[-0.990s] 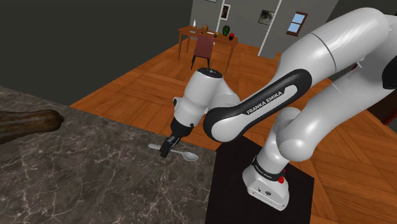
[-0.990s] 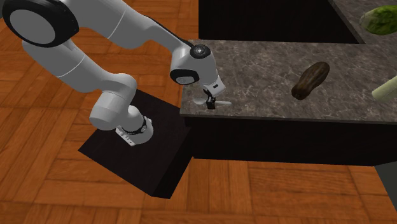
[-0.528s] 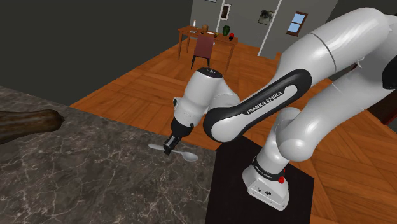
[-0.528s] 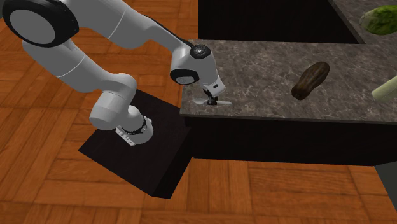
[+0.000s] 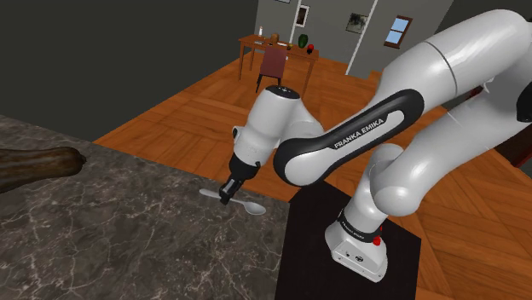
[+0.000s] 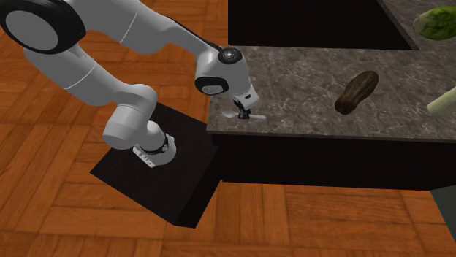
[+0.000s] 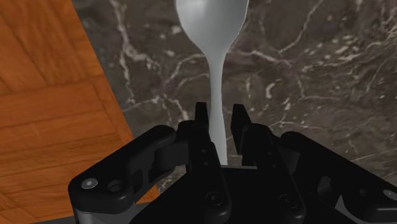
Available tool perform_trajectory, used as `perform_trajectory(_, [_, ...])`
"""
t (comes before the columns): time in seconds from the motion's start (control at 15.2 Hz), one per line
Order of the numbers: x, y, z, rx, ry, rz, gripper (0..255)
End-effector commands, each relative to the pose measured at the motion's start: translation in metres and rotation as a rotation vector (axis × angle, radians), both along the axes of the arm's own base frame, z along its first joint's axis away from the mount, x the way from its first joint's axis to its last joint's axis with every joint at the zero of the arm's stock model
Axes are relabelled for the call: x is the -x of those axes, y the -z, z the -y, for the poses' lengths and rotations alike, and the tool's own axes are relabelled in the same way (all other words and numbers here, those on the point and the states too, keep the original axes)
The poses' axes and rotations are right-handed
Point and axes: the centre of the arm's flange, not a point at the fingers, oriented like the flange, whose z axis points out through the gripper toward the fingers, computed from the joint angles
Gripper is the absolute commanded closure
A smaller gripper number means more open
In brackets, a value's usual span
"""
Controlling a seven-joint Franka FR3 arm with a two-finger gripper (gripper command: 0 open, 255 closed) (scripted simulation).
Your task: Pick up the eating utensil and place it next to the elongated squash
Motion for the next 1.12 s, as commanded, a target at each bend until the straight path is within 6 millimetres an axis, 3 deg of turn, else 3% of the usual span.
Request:
perform_trajectory(0.0, [0.0,-0.009,0.0,0.0,0.0,0.0,255])
perform_trajectory(1.06, [0.0,-0.094,0.0,0.0,0.0,0.0,255])
